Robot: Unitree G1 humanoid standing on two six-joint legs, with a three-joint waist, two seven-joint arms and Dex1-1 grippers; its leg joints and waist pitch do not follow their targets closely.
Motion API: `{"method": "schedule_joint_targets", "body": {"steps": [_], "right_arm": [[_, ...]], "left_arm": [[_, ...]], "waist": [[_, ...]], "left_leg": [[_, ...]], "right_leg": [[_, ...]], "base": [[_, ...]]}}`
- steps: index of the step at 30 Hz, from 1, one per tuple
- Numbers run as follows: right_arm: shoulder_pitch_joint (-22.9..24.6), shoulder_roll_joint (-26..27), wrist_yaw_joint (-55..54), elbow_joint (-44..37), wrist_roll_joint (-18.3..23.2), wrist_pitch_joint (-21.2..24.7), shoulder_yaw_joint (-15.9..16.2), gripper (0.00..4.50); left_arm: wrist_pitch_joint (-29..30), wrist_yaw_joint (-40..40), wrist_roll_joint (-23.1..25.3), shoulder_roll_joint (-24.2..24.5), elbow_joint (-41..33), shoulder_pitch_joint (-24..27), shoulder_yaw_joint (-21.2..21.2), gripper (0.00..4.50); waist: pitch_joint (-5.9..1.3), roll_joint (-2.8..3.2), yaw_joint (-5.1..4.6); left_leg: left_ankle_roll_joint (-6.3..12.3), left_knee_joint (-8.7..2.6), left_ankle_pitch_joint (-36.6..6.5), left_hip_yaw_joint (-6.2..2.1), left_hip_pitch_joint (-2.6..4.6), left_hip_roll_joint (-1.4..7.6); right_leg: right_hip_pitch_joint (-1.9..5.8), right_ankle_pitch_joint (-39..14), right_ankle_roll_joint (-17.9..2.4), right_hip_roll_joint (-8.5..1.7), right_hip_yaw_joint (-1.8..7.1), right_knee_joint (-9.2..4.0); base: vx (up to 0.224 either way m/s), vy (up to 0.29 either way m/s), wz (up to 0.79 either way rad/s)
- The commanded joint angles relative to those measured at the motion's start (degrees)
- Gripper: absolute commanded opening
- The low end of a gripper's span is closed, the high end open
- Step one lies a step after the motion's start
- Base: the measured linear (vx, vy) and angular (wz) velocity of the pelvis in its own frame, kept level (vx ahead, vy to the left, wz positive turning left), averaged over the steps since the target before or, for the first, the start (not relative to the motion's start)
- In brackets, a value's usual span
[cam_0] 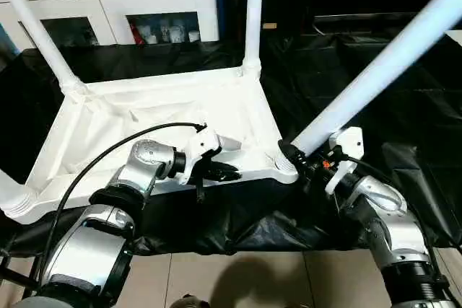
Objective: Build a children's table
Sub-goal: Insert table leg to table base
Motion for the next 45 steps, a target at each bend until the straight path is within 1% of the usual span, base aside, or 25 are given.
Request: {"method": "schedule_joint_targets", "body": {"steps": [1, 3, 4, 6, 7, 9, 11, 13, 15, 17, 18, 19, 20, 21, 22, 23, 25, 27, 30, 35, 40, 41, 43, 44, 45], "right_arm": [[0.6, -1.2, 1.9, 0.7, -2.1, 2.3, 2.7, 1.91], [-0.3, -2.5, 4.3, 0.9, -2.7, 4.2, 4.6, 1.91], [-0.7, -2.9, 5.5, 1.2, -3.0, 5.0, 5.5, 1.91], [-1.3, -3.3, 6.7, 1.9, -3.5, 5.7, 6.6, 1.91], [-1.3, -3.3, 6.7, 1.9, -3.5, 5.7, 6.6, 1.91], [-2.3, -3.6, 8.8, 2.9, -3.8, 6.9, 8.2, 1.91], [-2.8, -3.8, 10.7, 3.5, -3.4, 8.0, 9.3, 1.91], [-3.5, -4.3, 13.1, 4.8, -3.3, 8.6, 10.8, 1.91], [-3.8, -4.6, 14.6, 5.2, -3.2, 9.1, 11.4, 1.91], [-4.6, -5.1, 16.9, 6.4, -3.7, 8.8, 12.5, 1.91], [-5.0, -5.2, 17.8, 7.1, -4.1, 8.5, 12.9, 1.91], [-5.3, -5.4, 18.6, 7.6, -4.4, 8.2, 13.3, 1.91], [-5.7, -5.6, 19.6, 8.0, -4.8, 8.0, 13.8, 1.91], [-5.9, -5.8, 20.2, 8.2, -5.1, 7.8, 14.2, 1.91], [-6.2, -6.0, 20.8, 8.5, -5.5, 7.5, 14.7, 1.91], [-6.7, -6.3, 22.0, 8.8, -5.7, 7.4, 15.3, 1.91], [-6.9, -6.5, 22.7, 9.0, -5.8, 7.3, 15.6, 1.91], [-7.1, -6.9, 24.3, 8.9, -6.3, 6.9, 16.6, 1.91], [-7.3, -6.9, 24.5, 9.5, -6.8, 6.1, 16.8, 1.91], [-7.5, -7.0, 26.2, 10.0, -6.6, 5.7, 17.1, 1.91], [-7.7, -7.4, 27.7, 10.2, -6.4, 4.9, 17.1, 1.91], [-7.7, -7.3, 27.9, 10.3, -6.3, 4.6, 17.1, 1.91], [-7.9, -6.9, 27.3, 10.9, -6.4, 4.2, 16.8, 1.91], [-8.1, -6.3, 26.1, 11.8, -6.6, 3.8, 16.4, 1.91], [-8.3, -6.0, 25.5, 12.2, -6.7, 3.5, 16.2, 1.91]], "left_arm": [[-0.5, 2.8, 0.3, 0.7, 0.5, -1.3, 0.4, 0.00], [-0.7, 2.4, 0.7, 0.9, 0.7, -1.5, 0.0, 0.00], [-0.9, 2.0, 0.9, 1.0, 0.8, -1.7, -0.3, 0.00], [-1.3, 1.4, 1.3, 1.3, 1.1, -1.9, -0.6, 0.00], [-1.3, 1.4, 1.3, 1.3, 1.1, -1.9, -0.6, 0.00], [-1.6, 0.1, 1.5, 1.7, 1.2, -2.3, -0.8, 0.00], [-1.7, -0.9, 1.5, 2.1, 1.5, -2.8, -0.8, 0.00], [-2.4, -2.4, 1.3, 2.5, 1.9, -3.4, -0.9, 0.00], [-2.8, -3.3, 1.1, 2.6, 2.2, -3.7, -0.9, 0.00], [-3.5, -4.8, 1.4, 2.9, 2.5, -4.2, -1.3, 0.00], [-3.7, -5.4, 1.4, 3.1, 2.7, -4.5, -1.5, 0.00], [-3.8, -5.8, 1.3, 3.1, 2.8, -4.7, -1.5, 0.00], [-3.8, -6.3, 1.4, 3.2, 3.0, -5.0, -1.6, 0.00], [-3.9, -6.7, 1.4, 3.3, 3.1, -5.1, -1.6, 0.00], [-4.0, -7.1, 1.6, 3.3, 3.2, -5.3, -1.7, 0.00], [-4.3, -7.3, 1.8, 3.4, 3.7, -5.7, -1.8, 0.00], [-4.5, -7.4, 1.9, 3.3, 4.0, -5.9, -1.8, 0.00], [-5.0, -7.6, 2.2, 3.4, 4.6, -6.4, -2.2, 0.00], [-5.3, -7.6, 2.4, 3.3, 5.1, -6.7, -2.2, 0.00], [-6.1, -7.7, 2.6, 3.1, 6.3, -7.3, -1.8, 0.00], [-6.6, -8.4, 2.6, 3.0, 6.9, -7.7, -1.7, 0.00], [-6.7, -8.8, 2.5, 3.0, 7.1, -7.7, -1.6, 0.00], [-6.2, -8.7, 2.3, 3.0, 7.2, -7.8, -1.3, 0.00], [-5.7, -8.1, 2.1, 2.9, 7.2, -7.9, -1.0, 0.00], [-5.4, -7.7, 2.1, 2.8, 7.3, -7.9, -0.9, 0.00]], "waist": [[-4.21, -0.48, -0.39], [-4.22, -0.42, -0.39], [-4.23, -0.60, -0.38], [-4.23, -0.75, -0.31], [-4.20, -0.63, -0.28], [-4.24, -0.79, -0.32], [-4.19, -1.20, -0.37], [-4.16, -0.98, -0.32], [-4.11, -1.09, -0.29], [-4.18, -1.24, -0.31], [-4.21, -1.06, -0.32], [-4.10, -1.20, -0.44], [-4.09, -1.11, -0.41], [-4.06, -1.18, -0.41], [-4.06, -1.02, -0.44], [-4.10, -1.19, -0.45], [-4.19, -1.18, -0.36], [-4.24, -0.96, -0.31], [-4.30, -0.98, -0.27], [-4.19, -1.03, -0.38], [-4.22, -0.93, -0.37], [-4.26, -1.91, -0.23], [-4.21, -1.51, -0.11], [-4.17, -1.70, -0.12], [-4.11, -1.65, -0.16]], "left_leg": [[2.95, -4.27, -16.1, -1.46, 1.25, 2.26], [3.03, -4.28, -16.3, -1.45, 1.38, 2.33], [3.10, -4.22, -16.2, -1.37, 1.32, 2.30], [3.34, -4.11, -15.8, -1.31, 1.24, 2.22], [3.36, -4.12, -15.8, -1.34, 1.23, 2.27], [3.42, -4.14, -15.5, -1.38, 1.14, 2.26], [3.51, -4.17, -15.5, -1.37, 1.21, 2.33], [3.56, -4.10, -15.5, -1.31, 1.21, 2.28], [3.36, -4.27, -15.8, -1.36, 1.22, 2.43], [2.80, -4.41, -17.4, -1.44, 1.38, 2.49], [2.58, -4.44, -17.8, -1.46, 1.44, 2.53], [2.32, -4.46, -18.7, -1.38, 1.52, 2.46], [1.96, -4.52, -19.3, -1.44, 1.64, 2.53], [1.85, -4.55, -19.4, -1.46, 1.61, 2.53], [1.64, -4.59, -19.7, -1.45, 1.66, 2.56], [1.59, -4.56, -19.6, -1.47, 1.64, 2.54], [1.79, -4.51, -19.0, -1.45, 1.58, 2.56], [1.87, -4.50, -18.8, -1.41, 1.65, 2.58], [1.98, -4.49, -18.8, -1.38, 1.62, 2.59], [1.86, -4.56, -19.7, -1.46, 1.67, 2.56], [1.88, -4.68, -19.9, -1.47, 1.66, 2.69], [2.23, -4.60, -19.2, -1.40, 1.59, 2.64], [2.51, -4.58, -18.4, -1.39, 1.50, 2.68], [2.52, -4.57, -18.3, -1.40, 1.50, 2.68], [2.46, -4.60, -18.5, -1.39, 1.47, 2.67]], "right_leg": [[2.67, -19.2, -11.1, -3.54, 2.47, -4.85], [2.67, -18.7, -11.4, -3.43, 2.45, -4.72], [2.71, -18.4, -11.5, -3.46, 2.49, -4.72], [2.75, -18.9, -11.4, -3.58, 2.48, -4.81], [2.72, -19.5, -11.2, -3.66, 2.49, -4.84], [2.80, -19.7, -11.2, -3.60, 2.44, -4.77], [2.70, -20.0, -11.1, -3.56, 2.42, -4.75], [2.60, -20.7, -11.1, -3.63, 2.43, -4.83], [2.58, -20.3, -11.1, -3.60, 2.49, -4.79], [2.57, -20.8, -11.3, -3.62, 2.46, -4.80], [2.57, -20.8, -11.3, -3.62, 2.47, -4.77], [2.50, -21.3, -11.4, -3.58, 2.47, -4.93], [2.46, -21.8, -11.3, -3.65, 2.52, -4.98], [2.52, -21.8, -11.4, -3.68, 2.54, -4.98], [2.49, -21.7, -11.5, -3.70, 2.55, -5.00], [2.58, -21.4, -11.7, -3.70, 2.56, -4.93], [2.62, -20.3, -12.1, -3.72, 2.59, -4.80], [2.55, -19.5, -12.4, -3.63, 2.59, -4.72], [2.66, -18.3, -12.8, -3.70, 2.59, -4.64], [2.56, -21.3, -12.0, -3.68, 2.53, -4.98], [2.57, -19.9, -12.5, -3.62, 2.56, -4.85], [2.62, -20.1, -12.4, -3.71, 2.55, -4.75], [2.55, -20.5, -12.3, -3.83, 2.60, -4.83], [2.52, -21.0, -12.3, -3.88, 2.57, -4.84], [2.50, -21.5, -12.2, -3.88, 2.56, -4.88]], "base": [[0.000, 0.000, 0.00], [0.000, 0.000, 0.00], [0.000, 0.000, 0.00], [0.000, 0.000, 0.00], [0.000, 0.000, 0.00], [0.000, 0.000, 0.00], [0.000, 0.000, 0.00], [0.000, 0.000, 0.00], [0.000, 0.000, 0.00], [0.000, 0.000, 0.00], [0.000, 0.000, 0.00], [0.000, 0.000, 0.00], [0.000, 0.000, 0.00], [0.000, 0.000, 0.00], [0.000, 0.000, 0.00], [0.000, 0.000, 0.00], [0.000, 0.000, 0.00], [0.000, 0.000, 0.00], [0.000, 0.000, 0.00], [0.000, 0.000, 0.00], [0.000, 0.000, 0.00], [0.000, 0.000, 0.00], [0.000, 0.000, 0.00], [0.000, 0.000, 0.00], [0.000, 0.000, 0.00]]}}
